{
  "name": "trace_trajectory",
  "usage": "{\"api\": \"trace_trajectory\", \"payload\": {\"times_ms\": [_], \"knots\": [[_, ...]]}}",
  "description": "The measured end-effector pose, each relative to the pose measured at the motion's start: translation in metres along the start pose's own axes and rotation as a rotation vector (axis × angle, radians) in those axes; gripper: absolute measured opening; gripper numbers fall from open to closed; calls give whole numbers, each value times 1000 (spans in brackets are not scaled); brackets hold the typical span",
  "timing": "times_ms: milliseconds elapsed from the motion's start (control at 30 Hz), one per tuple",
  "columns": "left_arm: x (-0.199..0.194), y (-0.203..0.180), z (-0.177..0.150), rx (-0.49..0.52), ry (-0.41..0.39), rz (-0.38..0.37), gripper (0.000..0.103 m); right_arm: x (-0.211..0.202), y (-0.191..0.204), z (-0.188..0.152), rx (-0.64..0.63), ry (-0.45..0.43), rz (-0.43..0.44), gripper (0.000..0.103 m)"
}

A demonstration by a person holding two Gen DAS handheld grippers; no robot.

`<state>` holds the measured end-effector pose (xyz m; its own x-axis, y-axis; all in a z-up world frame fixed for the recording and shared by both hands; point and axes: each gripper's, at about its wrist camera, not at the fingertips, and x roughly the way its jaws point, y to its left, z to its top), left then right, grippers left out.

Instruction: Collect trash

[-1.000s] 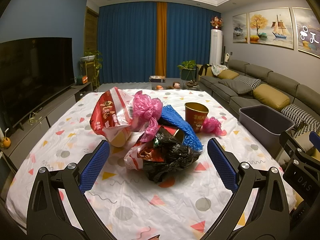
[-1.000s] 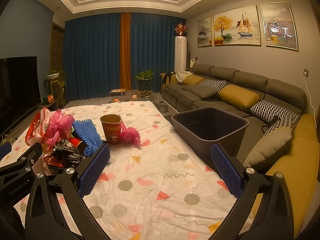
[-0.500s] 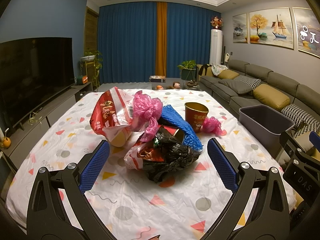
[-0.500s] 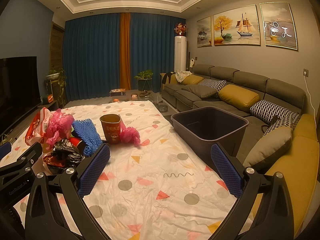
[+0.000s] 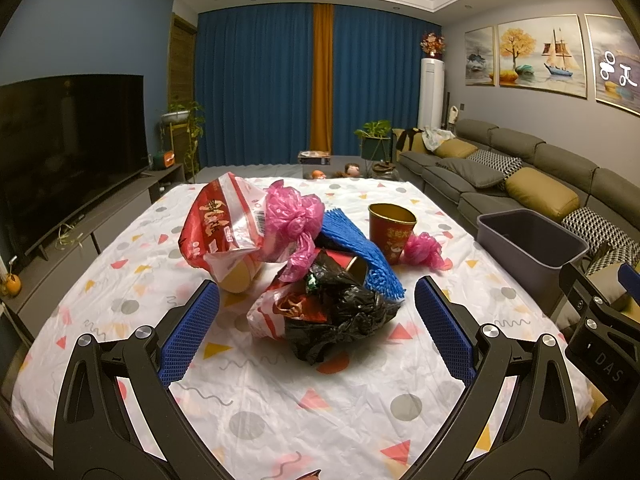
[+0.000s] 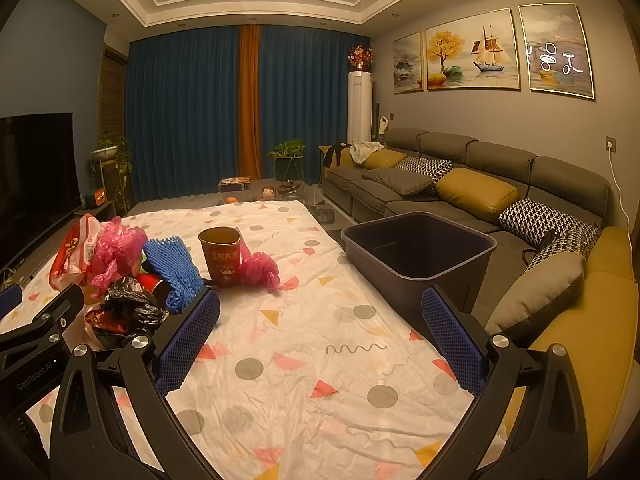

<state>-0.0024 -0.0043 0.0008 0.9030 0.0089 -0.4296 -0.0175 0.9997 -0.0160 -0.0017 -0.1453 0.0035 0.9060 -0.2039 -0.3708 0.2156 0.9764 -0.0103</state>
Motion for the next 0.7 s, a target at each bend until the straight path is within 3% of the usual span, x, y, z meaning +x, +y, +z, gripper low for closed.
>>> {"api": "trace_trajectory", "payload": {"times_ms": [700], "knots": [[3,3,1,1,0,1,96,-2,-5,0,3,1,0,98]]}}
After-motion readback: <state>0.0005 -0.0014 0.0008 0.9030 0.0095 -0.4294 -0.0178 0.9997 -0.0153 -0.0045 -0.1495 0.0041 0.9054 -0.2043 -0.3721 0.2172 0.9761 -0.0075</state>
